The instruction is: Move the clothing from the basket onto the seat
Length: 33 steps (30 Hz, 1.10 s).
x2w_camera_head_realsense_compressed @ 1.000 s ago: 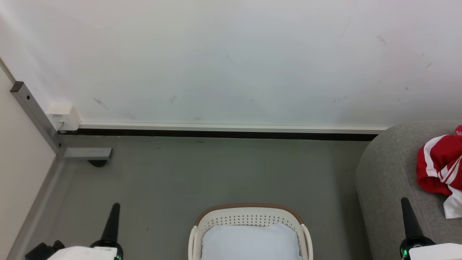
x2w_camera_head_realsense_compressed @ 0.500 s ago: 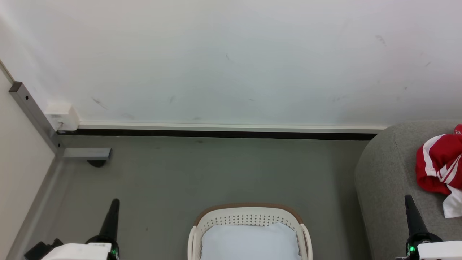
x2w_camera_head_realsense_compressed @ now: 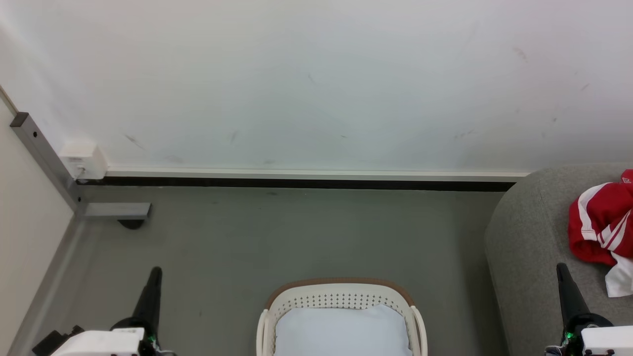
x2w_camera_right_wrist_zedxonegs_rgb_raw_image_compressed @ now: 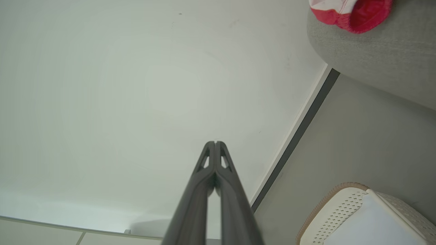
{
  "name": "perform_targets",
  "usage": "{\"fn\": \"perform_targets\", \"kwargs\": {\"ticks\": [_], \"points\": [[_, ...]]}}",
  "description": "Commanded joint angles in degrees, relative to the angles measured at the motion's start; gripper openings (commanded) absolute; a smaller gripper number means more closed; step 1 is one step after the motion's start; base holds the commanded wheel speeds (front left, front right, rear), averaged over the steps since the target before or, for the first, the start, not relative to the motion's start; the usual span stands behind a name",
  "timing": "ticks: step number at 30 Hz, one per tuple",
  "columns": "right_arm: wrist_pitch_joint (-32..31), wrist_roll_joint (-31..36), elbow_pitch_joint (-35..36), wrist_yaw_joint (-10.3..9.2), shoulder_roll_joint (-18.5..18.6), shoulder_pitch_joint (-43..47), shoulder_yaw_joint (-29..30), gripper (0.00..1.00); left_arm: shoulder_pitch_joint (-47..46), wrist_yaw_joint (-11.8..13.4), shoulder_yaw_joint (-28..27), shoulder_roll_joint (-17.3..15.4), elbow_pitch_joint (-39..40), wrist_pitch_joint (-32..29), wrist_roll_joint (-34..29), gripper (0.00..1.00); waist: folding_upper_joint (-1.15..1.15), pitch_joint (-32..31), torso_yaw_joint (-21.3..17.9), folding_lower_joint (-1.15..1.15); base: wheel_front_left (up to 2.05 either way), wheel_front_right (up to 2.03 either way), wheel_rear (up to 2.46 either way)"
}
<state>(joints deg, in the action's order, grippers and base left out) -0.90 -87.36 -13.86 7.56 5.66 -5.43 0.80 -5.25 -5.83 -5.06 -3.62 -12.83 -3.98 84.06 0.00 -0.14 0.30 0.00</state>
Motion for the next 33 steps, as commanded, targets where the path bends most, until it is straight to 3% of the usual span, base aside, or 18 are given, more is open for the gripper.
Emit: {"fn": "perform_targets", "kwargs": {"ticks": [1,24,33], "points": [[-0.18,-1.29,0.01,-0.11,0.59,-0.73,0.37,0.00,-0.72,0.11,-0.34,0.08,0.32,-0.39,1.05,0.00,0.00,0.00,-0.01,0.00,0.00,0.00,0.00],[-2.08,-9.47,-0.45,-0.14,1.11,-1.52,1.07,0.00,-1.43,0.24,-1.78,0.76,0.67,-2.81,8.85,0.00,0.00,0.09,-0.30,0.00,0.00,0.00,0.00],[-1.76,-9.40,-0.41,-0.14,1.12,-1.45,0.88,0.00,-1.39,0.25,-1.75,0.75,0.66,-2.78,8.62,0.00,0.00,0.09,-0.30,0.00,0.00,0.00,0.00]]}}
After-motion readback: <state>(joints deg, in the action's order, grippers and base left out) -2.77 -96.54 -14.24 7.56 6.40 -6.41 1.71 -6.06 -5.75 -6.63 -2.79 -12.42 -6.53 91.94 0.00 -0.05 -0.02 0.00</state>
